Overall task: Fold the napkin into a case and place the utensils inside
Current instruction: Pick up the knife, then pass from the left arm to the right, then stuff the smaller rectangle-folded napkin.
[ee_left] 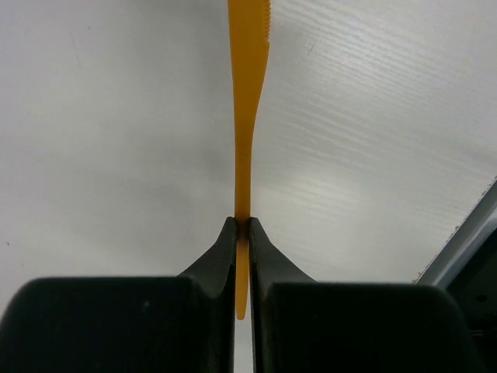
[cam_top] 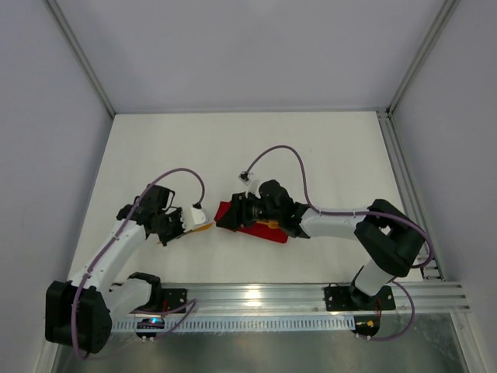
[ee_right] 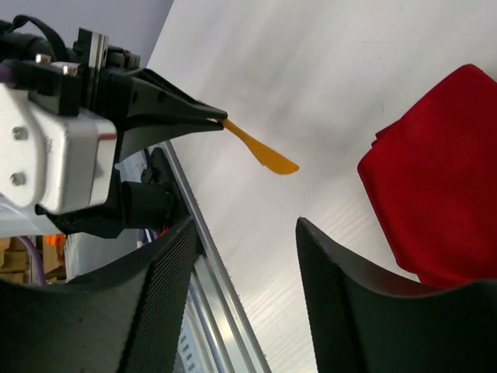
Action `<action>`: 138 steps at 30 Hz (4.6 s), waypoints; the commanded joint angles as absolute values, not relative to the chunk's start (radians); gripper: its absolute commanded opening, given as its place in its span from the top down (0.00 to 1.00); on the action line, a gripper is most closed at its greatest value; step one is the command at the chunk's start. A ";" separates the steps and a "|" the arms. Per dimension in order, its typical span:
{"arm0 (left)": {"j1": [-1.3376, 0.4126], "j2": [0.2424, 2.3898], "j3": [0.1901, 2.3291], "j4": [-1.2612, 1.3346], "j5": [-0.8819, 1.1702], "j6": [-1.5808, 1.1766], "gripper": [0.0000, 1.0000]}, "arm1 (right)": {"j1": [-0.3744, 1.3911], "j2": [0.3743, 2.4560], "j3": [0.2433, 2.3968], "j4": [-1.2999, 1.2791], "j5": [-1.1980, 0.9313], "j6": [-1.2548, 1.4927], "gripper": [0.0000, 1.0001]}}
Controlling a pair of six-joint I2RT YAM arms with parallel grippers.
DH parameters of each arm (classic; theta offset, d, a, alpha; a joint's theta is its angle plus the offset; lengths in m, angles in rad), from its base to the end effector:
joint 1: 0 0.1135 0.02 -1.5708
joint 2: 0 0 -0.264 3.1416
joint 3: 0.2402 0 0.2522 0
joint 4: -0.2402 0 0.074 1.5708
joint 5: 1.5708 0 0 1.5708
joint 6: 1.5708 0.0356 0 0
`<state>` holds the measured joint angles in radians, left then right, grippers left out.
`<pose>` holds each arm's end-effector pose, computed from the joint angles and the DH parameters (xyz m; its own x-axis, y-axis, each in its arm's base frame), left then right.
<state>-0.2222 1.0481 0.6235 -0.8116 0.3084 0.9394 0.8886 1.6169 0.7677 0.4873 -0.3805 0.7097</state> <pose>0.1650 -0.0484 0.1941 -0.2958 0.8554 -0.4253 0.9250 0.3676 0.0958 0.2036 0.2716 0.1950 -0.7816 -0.0027 -0.6237 -0.5673 0.4186 0.7091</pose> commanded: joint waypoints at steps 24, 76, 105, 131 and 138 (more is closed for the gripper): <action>-0.221 1.014 0.798 -1.032 0.485 0.945 1.00 | 0.882 1.910 0.966 0.758 -0.730 0.920 0.49; -0.229 1.150 0.991 -0.752 0.362 0.413 0.54 | 0.706 1.248 0.339 0.617 -0.371 0.919 0.97; -0.518 1.660 1.094 -0.575 0.293 0.278 0.68 | 0.560 0.774 0.048 0.348 -0.281 0.937 0.97; -0.518 1.678 1.080 -0.600 0.336 0.296 0.73 | 0.594 0.949 0.100 0.544 -0.337 0.919 0.97; -0.518 1.677 1.081 -0.600 0.342 0.298 0.73 | 0.617 1.035 0.113 0.640 -0.341 0.942 0.97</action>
